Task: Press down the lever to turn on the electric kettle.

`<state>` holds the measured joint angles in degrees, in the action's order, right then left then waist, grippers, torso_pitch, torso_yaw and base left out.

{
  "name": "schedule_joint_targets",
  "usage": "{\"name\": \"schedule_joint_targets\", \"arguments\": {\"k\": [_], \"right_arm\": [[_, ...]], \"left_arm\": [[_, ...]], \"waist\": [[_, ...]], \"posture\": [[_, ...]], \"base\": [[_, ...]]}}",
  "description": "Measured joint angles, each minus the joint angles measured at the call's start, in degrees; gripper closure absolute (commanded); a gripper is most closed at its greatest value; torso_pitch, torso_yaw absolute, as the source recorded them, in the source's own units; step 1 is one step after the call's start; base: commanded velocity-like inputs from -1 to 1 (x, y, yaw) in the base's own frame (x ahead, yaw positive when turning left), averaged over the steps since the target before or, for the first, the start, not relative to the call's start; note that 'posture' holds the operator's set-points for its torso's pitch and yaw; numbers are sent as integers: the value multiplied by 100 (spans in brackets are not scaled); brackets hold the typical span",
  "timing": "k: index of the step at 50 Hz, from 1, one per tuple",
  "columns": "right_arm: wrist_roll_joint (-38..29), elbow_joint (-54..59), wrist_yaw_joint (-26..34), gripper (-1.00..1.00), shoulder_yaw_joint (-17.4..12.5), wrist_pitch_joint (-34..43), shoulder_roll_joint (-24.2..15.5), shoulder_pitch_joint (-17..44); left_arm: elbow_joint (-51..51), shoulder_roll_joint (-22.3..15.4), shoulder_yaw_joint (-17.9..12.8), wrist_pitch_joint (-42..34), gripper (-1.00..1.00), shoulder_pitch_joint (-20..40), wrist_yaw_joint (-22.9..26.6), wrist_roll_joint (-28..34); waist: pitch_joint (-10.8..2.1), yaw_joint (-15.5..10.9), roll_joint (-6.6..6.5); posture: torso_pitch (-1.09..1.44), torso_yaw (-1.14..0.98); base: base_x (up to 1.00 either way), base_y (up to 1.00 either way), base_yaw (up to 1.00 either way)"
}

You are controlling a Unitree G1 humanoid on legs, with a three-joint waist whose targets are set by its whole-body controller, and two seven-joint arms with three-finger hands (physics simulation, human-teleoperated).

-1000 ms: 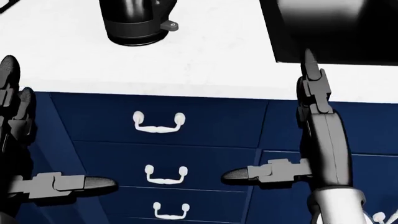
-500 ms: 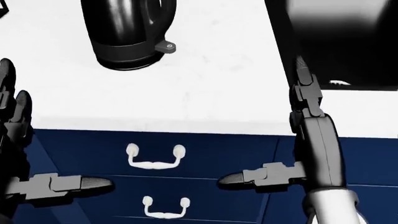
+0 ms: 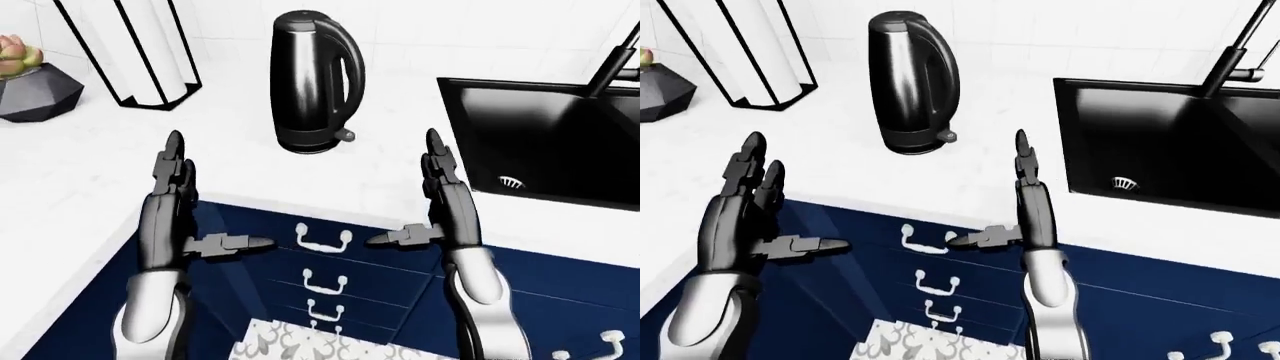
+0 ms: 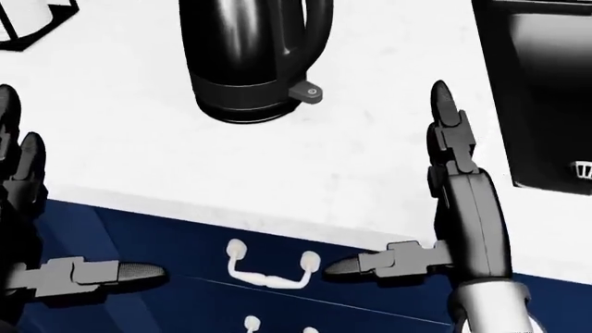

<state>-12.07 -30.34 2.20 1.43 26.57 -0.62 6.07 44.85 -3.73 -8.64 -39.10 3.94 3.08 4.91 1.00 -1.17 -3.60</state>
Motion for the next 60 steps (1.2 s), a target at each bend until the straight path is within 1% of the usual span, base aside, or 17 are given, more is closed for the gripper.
{"name": "schedule_joint_targets", "arguments": {"k": [4,6,7,8,11,15,21,32,36,42,45,48,51,53,55,57,60], "right_arm": [[-4,-109,-42,-100,-68,-27,-11,37],[4,-208,-69,-100,-101,-93,-10,41],[14,-240,-75,-100,-112,-124,-28,43],[20,-246,-77,-100,-126,-150,-39,19],[26,-197,-64,-100,-145,-89,-49,27],[34,-305,-18,-100,-153,113,-60,130],[-6,-516,33,-100,-69,293,-53,319],[-94,-520,83,-100,-17,608,-46,634],[-108,-468,93,-100,5,680,-32,645],[-129,-551,95,-100,23,668,-30,727],[-148,-507,73,-100,-37,641,-50,709],[-169,-460,49,-100,-81,659,-52,670],[-169,-455,50,-100,-42,649,-36,698],[-148,-433,76,-100,53,634,0,686],[-124,-425,112,-100,106,653,5,681],[-126,-463,124,-100,102,679,5,689],[-155,-538,101,-100,70,663,4,714]], "left_arm": [[152,-19,33,9,-100,89,-3,6],[181,-24,56,29,-100,96,10,1],[180,-3,69,22,-100,97,16,1],[149,12,94,-4,-100,82,26,-4],[110,-1,107,-124,-100,99,59,-26],[323,-41,48,-240,-100,214,73,-44],[481,-96,-44,-406,-100,335,74,-84],[524,-159,-127,-589,-100,411,62,-153],[472,-175,-147,-628,-100,406,56,-160],[582,-182,-158,-590,-100,423,39,-154],[553,-160,-99,-572,-100,422,61,-183],[537,-149,-44,-569,-100,405,83,-206],[551,-161,-83,-584,-100,391,82,-201],[549,-172,-152,-590,-100,351,58,-172],[537,-166,-188,-625,-100,325,36,-147],[555,-177,-200,-659,-100,361,33,-146],[614,-178,-176,-586,-100,383,38,-161]], "waist": [[55,30,325],[49,-3,537],[55,-8,568],[84,7,520],[47,44,409],[7,75,348],[-36,88,347],[-18,92,363],[35,86,345],[72,102,370],[81,148,260],[106,164,198],[126,144,-1],[138,90,107],[131,69,70],[92,79,86],[95,84,225]], "posture": [[0,0],[0,0],[0,0],[0,0],[0,0],[0,0],[0,0],[0,0],[0,0],[0,0],[0,0],[0,0],[0,0],[0,0],[0,0],[0,0],[0,0]], "base": [[0,0,0],[0,0,0],[0,0,0],[0,0,0],[0,0,0],[0,0,0],[0,0,0],[0,0,0],[9,0,0],[10,0,0],[9,0,0],[9,0,0],[10,0,0],[9,0,0],[9,0,0],[10,0,0],[10,0,0]]}}
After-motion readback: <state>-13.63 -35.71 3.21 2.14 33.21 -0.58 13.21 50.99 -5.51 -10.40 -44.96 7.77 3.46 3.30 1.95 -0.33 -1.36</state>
